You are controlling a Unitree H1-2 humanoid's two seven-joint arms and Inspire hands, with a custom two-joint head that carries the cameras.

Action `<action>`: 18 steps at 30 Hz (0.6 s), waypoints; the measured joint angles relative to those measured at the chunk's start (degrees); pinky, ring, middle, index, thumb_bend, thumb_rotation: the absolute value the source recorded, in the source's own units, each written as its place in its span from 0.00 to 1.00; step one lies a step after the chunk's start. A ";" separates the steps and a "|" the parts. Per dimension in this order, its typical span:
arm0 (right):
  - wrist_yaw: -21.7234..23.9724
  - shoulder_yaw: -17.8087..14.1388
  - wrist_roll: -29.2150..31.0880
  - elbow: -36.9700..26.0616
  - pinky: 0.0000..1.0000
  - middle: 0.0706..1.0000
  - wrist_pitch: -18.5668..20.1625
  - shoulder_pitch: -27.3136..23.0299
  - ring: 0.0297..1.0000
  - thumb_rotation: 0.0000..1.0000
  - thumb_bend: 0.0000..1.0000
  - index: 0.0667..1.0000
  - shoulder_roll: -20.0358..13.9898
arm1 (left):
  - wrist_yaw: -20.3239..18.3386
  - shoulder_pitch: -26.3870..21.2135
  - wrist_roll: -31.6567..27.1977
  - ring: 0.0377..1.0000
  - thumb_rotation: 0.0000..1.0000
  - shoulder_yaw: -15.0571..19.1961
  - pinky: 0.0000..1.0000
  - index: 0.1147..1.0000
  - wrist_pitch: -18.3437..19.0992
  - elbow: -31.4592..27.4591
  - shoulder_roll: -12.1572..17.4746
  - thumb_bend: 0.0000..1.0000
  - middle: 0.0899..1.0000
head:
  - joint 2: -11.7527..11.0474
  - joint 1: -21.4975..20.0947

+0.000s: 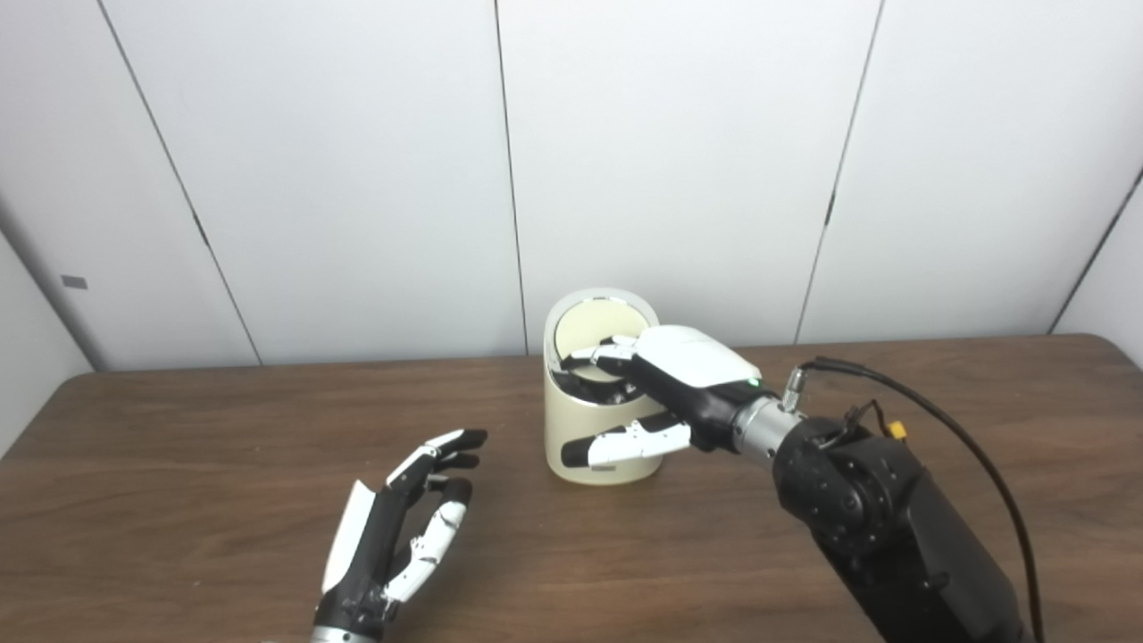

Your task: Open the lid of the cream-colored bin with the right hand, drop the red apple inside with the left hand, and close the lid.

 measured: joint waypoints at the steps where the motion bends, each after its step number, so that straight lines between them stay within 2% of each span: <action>1: -0.28 0.00 0.04 0.05 0.91 0.88 0.00 0.13 0.93 0.97 0.89 0.85 0.00 | -0.01 0.00 0.00 0.75 0.82 -0.01 0.62 0.78 0.02 0.00 0.00 0.42 0.79 | -0.09 -0.17; 13: -6.37 0.23 2.44 2.36 0.92 0.87 -1.16 2.00 0.93 0.92 0.86 0.84 1.04 | -0.01 -0.07 -0.04 0.75 0.81 -0.01 0.62 0.77 -0.06 1.02 0.10 0.43 0.79 | -0.79 -0.26; 18: -8.48 0.57 3.76 4.13 0.92 0.88 -2.11 2.33 0.94 0.95 0.86 0.86 1.70 | 0.01 -0.07 -0.04 0.74 0.79 -0.02 0.61 0.77 -0.07 1.04 0.09 0.42 0.78 | -0.53 -0.35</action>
